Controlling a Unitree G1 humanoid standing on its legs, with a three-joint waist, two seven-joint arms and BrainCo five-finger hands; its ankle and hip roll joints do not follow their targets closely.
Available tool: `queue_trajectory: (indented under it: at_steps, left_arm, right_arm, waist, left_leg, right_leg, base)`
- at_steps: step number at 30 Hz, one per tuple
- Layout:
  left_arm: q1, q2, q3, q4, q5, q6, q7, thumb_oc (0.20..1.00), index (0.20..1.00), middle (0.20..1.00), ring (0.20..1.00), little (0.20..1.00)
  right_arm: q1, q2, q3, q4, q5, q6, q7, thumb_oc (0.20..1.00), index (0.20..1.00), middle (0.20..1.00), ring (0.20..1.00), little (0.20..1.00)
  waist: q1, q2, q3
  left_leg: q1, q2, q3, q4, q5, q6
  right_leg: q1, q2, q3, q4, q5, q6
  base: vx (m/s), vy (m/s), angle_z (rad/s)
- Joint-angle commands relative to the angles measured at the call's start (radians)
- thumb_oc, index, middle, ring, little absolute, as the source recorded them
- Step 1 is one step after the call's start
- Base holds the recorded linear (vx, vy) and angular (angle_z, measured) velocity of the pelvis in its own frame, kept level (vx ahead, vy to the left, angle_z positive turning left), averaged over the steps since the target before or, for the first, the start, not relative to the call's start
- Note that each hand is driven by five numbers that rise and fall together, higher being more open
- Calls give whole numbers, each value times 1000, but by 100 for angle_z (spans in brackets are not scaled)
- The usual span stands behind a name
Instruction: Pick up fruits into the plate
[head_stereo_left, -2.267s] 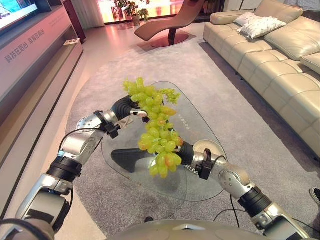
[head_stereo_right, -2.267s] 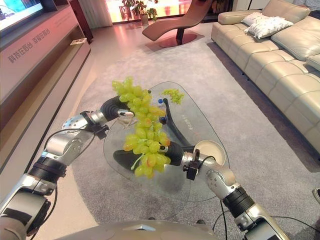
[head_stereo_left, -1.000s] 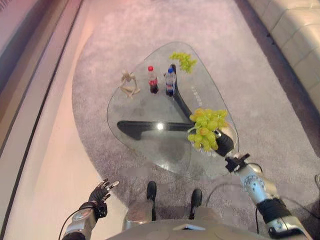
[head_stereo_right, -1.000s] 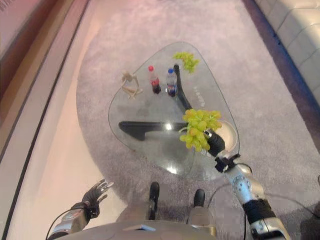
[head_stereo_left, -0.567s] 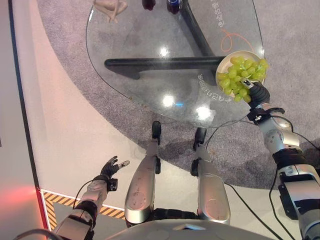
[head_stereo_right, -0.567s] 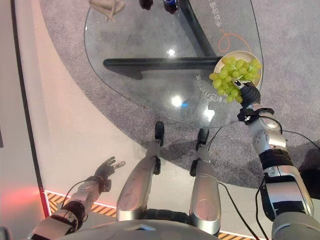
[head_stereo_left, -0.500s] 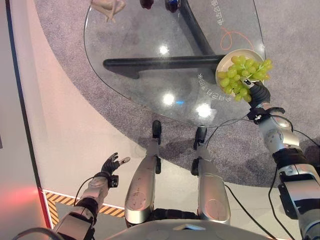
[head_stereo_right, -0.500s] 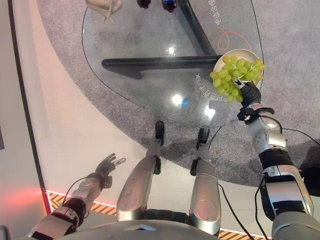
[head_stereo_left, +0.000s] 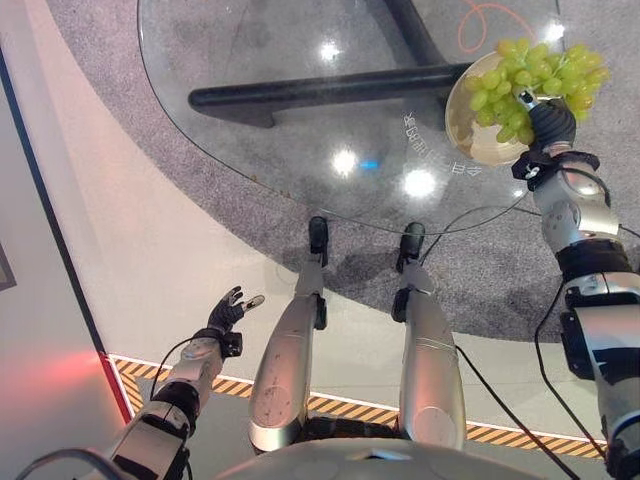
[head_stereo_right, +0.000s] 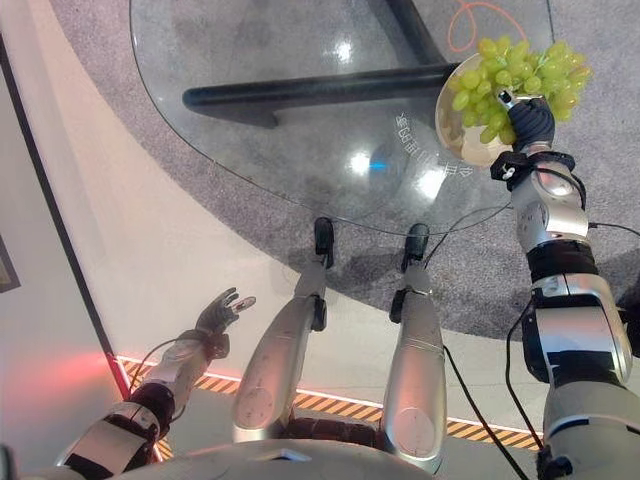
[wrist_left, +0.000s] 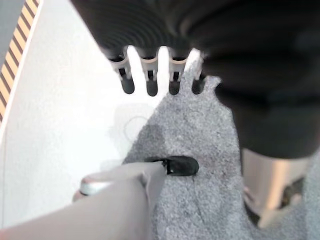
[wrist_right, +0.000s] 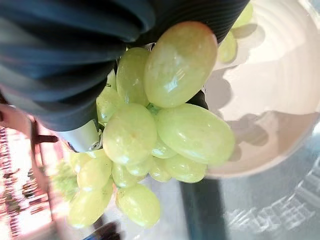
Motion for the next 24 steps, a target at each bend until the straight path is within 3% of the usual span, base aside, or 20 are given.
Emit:
queue_trajectory:
  at_steps: [1,5,6,9,10,11,17,24]
  left_arm:
    - [8,11,-47,-2,-32,-17,24,1000,1000,1000,1000,1000]
    - [7,8,-61,-18,-41,-23,32,1000,1000,1000,1000,1000]
    - [10,9,-72,-29,-50,-27,40,1000,1000,1000,1000,1000]
    - [9,13,-80,-43,-58,-26,43,1000,1000,1000,1000,1000]
    - [10,15,-83,-46,-61,-29,41,1000,1000,1000,1000,1000]
    - [9,15,-83,-48,-60,-29,39,1000,1000,1000,1000,1000]
    - [8,20,-90,-61,-64,-29,37,1000,1000,1000,1000,1000]
    - [11,22,-83,-70,-70,-11,33,1000,1000,1000,1000,1000]
  right_arm:
    - [-51,-114,79,8,-68,41,-41,200,200,200,200,200]
    - [-84,-110,107,46,-97,81,-61,200,200,200,200,200]
    - [-98,-103,122,57,-124,126,-73,200,200,200,200,200]
    - [-116,-97,141,79,-137,167,-80,200,200,200,200,200]
    - [-127,-94,148,101,-143,184,-74,567,567,567,567,567]
    - [-133,-92,152,116,-145,187,-72,1000,1000,1000,1000,1000]
    - [-132,-80,151,163,-155,200,-66,1000,1000,1000,1000,1000]
    - [-80,-55,119,159,-110,174,-72,1000,1000,1000,1000,1000]
  waist:
    - [-5,37,-37]
    - [2,49,-37]
    - [6,53,-37]
    - [14,60,-37]
    - [18,64,-37]
    - [20,67,-37]
    - [26,72,-37]
    - [24,53,-37]
  left_leg:
    - [-45,-12,-9,166,-161,-6]
    - [-69,-14,-6,165,-156,-5]
    - [-83,-16,-7,166,-153,-3]
    - [-94,-17,-8,162,-149,0]
    - [-96,-18,-7,161,-148,0]
    - [-98,-18,-7,160,-147,0]
    - [-94,-22,-6,161,-149,6]
    - [-62,-21,-1,161,-160,11]
  right_leg:
    - [10,-2,-46,-87,51,24]
    - [-16,-1,-45,-86,53,23]
    - [-30,4,-43,-82,53,19]
    - [-41,3,-47,-83,54,18]
    - [-43,3,-48,-84,55,18]
    - [-46,3,-49,-84,55,18]
    - [-42,3,-51,-82,53,17]
    - [-7,8,-58,-85,51,15]
  base:
    - [-35,12,1]
    - [0,0,0]
    - [0,0,0]
    - [0,0,0]
    - [0,0,0]
    - [-13,32,-1]
    - [0,0,0]
    - [0,0,0]
